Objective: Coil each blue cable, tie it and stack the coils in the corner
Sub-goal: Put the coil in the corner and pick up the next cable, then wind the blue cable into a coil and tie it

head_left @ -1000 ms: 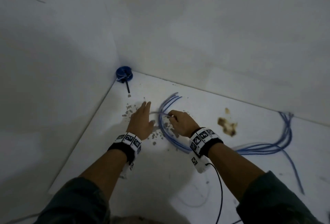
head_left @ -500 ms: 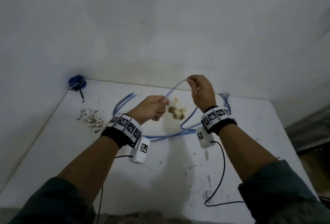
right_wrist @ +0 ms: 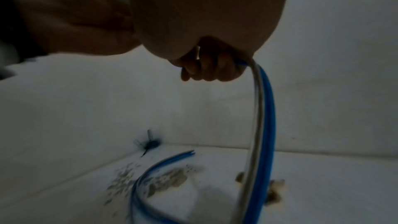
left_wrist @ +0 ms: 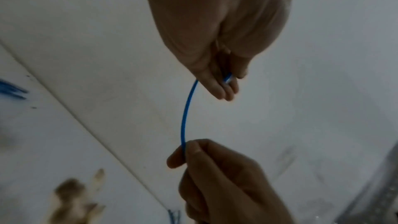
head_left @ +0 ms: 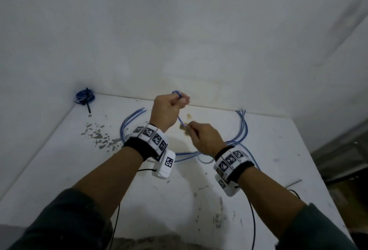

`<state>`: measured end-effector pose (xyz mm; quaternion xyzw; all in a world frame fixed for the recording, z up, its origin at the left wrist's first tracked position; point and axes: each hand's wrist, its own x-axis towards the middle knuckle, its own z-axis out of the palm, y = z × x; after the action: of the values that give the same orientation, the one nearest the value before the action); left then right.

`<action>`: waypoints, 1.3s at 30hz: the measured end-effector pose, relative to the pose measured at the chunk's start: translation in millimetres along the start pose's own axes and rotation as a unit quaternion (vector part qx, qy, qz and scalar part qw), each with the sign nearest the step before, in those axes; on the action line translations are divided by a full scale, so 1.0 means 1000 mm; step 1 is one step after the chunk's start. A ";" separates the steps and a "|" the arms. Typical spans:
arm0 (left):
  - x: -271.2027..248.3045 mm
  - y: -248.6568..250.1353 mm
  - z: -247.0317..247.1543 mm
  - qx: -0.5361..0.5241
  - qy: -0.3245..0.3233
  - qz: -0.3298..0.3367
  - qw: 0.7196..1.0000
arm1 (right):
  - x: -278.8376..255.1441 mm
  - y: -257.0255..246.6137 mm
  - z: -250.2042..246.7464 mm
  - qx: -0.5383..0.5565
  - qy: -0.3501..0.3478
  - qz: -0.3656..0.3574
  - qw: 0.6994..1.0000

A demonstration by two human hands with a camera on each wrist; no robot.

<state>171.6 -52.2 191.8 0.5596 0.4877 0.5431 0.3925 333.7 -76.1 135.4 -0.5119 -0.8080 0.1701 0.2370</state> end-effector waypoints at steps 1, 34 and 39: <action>0.001 -0.011 -0.006 0.131 -0.013 0.025 0.991 | -0.003 -0.003 0.001 -0.031 0.001 -0.029 0.999; 0.033 -0.024 -0.191 0.111 -0.227 0.018 0.967 | 0.095 -0.138 0.054 0.092 0.138 -0.016 0.986; 0.028 -0.030 -0.201 0.178 -0.246 0.036 0.952 | 0.101 -0.132 0.042 0.046 0.188 -0.003 0.981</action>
<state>-33.3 -36.8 189.2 0.7541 0.4442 0.3066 0.3742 175.1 -41.3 190.1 -0.5208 -0.7417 0.1074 0.4088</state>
